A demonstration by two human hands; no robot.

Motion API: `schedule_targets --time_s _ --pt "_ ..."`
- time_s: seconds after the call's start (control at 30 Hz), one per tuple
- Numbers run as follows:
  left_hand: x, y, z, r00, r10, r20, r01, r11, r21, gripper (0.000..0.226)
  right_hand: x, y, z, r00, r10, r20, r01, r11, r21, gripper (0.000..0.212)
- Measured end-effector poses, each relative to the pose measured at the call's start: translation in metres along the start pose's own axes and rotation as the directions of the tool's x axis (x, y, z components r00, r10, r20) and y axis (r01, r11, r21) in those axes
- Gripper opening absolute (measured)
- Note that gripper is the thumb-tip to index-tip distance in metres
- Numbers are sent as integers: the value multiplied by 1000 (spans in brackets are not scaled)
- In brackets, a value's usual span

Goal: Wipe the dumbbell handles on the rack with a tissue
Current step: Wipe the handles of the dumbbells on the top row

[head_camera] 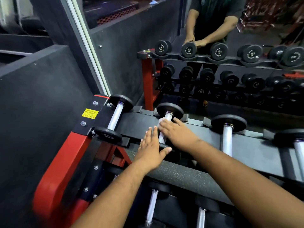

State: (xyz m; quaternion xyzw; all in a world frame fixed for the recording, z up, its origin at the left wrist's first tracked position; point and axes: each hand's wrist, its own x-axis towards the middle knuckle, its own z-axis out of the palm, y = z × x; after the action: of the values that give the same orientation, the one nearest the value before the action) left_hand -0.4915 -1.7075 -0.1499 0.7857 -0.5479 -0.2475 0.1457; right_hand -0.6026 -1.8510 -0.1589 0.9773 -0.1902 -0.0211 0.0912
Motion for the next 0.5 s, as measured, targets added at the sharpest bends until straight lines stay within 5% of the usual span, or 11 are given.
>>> schedule_targets --time_s 0.1,0.27,0.4,0.5 --pt "0 0 1 1000 -2 -9 2 1000 2 99 -10 11 3 955 -295 14 294 955 46 56" --pt "0 1 0 1000 -7 -6 7 1000 9 99 -10 17 3 996 -81 27 78 993 86 66" --pt "0 -2 1 1000 -7 9 7 1000 -7 98 -30 10 7 967 -235 99 204 945 255 60" --pt "0 0 1 1000 -2 5 2 1000 -14 98 -32 19 4 984 -164 74 141 958 250 63"
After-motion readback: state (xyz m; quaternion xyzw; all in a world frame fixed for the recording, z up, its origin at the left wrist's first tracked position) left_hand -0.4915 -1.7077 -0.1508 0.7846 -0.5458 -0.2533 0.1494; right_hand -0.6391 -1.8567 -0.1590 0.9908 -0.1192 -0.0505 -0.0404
